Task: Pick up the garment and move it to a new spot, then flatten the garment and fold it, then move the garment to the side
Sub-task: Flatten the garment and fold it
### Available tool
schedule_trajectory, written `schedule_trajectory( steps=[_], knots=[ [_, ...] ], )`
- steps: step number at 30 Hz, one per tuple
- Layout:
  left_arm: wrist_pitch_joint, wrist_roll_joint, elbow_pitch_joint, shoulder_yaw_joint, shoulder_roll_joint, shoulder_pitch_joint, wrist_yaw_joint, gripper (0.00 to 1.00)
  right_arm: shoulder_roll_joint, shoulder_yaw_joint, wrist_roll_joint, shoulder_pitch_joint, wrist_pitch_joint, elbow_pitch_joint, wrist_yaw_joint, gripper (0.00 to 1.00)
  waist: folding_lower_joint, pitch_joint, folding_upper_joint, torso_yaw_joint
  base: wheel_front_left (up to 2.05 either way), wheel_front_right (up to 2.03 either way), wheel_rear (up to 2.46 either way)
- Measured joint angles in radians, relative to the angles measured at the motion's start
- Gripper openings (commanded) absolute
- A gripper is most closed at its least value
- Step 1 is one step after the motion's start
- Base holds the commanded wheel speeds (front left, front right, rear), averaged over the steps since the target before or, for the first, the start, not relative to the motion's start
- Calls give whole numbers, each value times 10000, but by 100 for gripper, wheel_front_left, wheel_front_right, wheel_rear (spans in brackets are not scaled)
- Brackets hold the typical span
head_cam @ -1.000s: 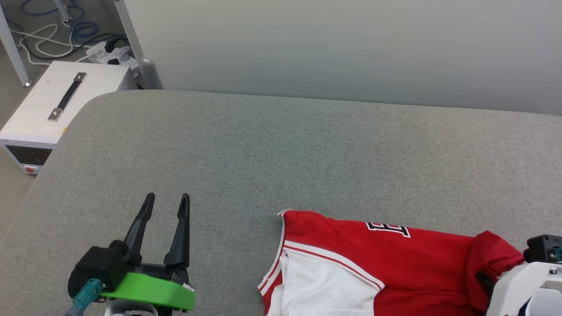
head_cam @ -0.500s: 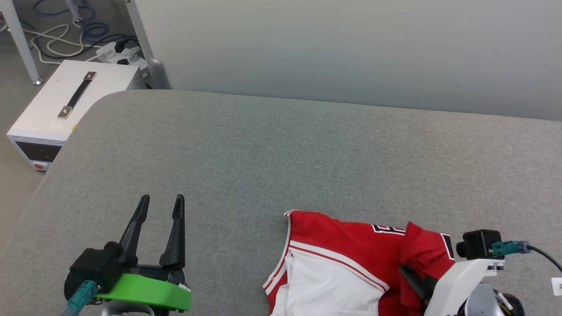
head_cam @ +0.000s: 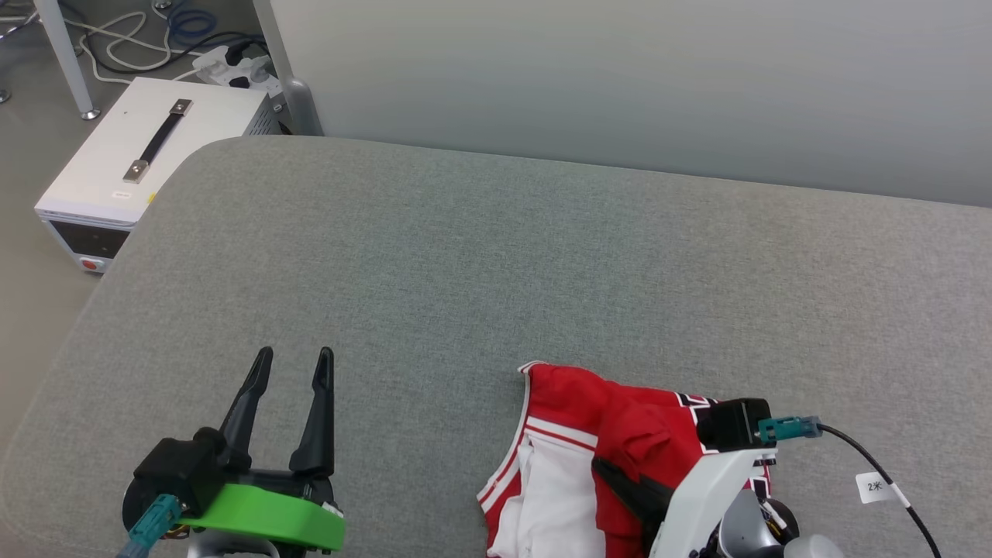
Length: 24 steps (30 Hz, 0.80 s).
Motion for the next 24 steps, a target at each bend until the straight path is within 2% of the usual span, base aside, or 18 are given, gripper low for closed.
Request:
schedule_trajectory(
  steps=[6,12,14,15,16,24],
  knots=[
    [0,-12,44,-23,12,-17,0,100,8,594,345,-657,-1185,1014,0,0,0,88,0,63,0,0,0],
    [0,-12,81,-82,40,-35,0,100,0,965,439,-1210,-1868,2140,0,0,0,106,0,92,0,0,0],
    [0,-10,73,-94,44,-49,0,100,2,1108,447,-1369,-2057,2470,0,49,0,139,0,92,0,0,0],
    [0,-12,73,-92,44,-76,0,100,0,1175,453,-1457,-2150,2615,0,96,0,157,0,90,0,0,0],
    [0,-10,71,-90,44,-104,0,100,0,1244,504,-1522,-2213,2715,0,100,0,167,0,89,0,0,0],
    [0,-10,115,-130,35,-174,0,100,4,2424,2010,-1762,-2428,2516,0,100,0,82,0,73,0,0,0]
  ],
)
